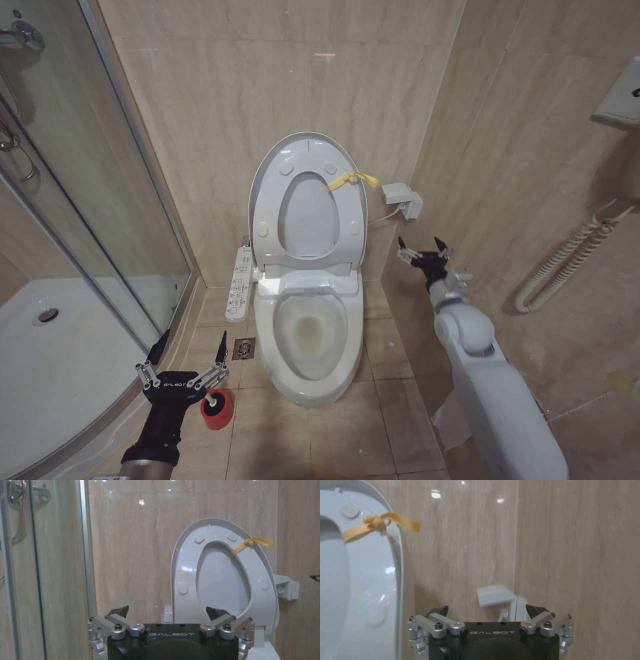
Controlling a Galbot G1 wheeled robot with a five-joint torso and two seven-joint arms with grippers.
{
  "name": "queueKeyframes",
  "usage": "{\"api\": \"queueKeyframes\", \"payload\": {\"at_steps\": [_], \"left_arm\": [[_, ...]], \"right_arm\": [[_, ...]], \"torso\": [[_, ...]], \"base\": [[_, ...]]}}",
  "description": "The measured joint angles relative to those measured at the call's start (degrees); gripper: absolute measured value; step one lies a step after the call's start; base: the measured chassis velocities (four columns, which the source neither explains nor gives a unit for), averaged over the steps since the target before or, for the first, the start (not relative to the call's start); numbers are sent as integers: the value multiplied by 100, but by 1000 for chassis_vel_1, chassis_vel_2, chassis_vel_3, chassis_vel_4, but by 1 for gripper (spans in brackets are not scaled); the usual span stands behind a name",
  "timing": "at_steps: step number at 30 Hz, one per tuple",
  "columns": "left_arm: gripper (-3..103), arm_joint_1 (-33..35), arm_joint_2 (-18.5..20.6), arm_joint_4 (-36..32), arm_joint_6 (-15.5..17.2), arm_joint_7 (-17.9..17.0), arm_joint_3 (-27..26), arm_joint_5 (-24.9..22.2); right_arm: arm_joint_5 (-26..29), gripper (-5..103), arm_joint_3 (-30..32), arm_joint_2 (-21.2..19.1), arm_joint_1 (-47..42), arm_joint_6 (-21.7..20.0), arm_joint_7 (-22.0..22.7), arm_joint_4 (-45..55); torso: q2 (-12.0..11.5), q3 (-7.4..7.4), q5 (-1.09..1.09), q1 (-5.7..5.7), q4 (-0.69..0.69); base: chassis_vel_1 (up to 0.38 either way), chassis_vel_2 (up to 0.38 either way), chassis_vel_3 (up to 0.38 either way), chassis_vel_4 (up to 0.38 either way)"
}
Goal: Open the toilet lid, clean the toilet bowl with a toilet brush, close the toilet lid, and flush.
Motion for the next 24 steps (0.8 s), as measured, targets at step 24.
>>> {"api": "queueKeyframes", "payload": {"at_steps": [24], "left_arm": [[100, 0, 0, 0, 0, 0, 0, 0]], "right_arm": [[-1240, 100, -784, 413, 2561, 1429, 240, -3017]], "torso": [[0, 0, 0, 0, 0]], "base": [[0, 0, 0, 0]]}}
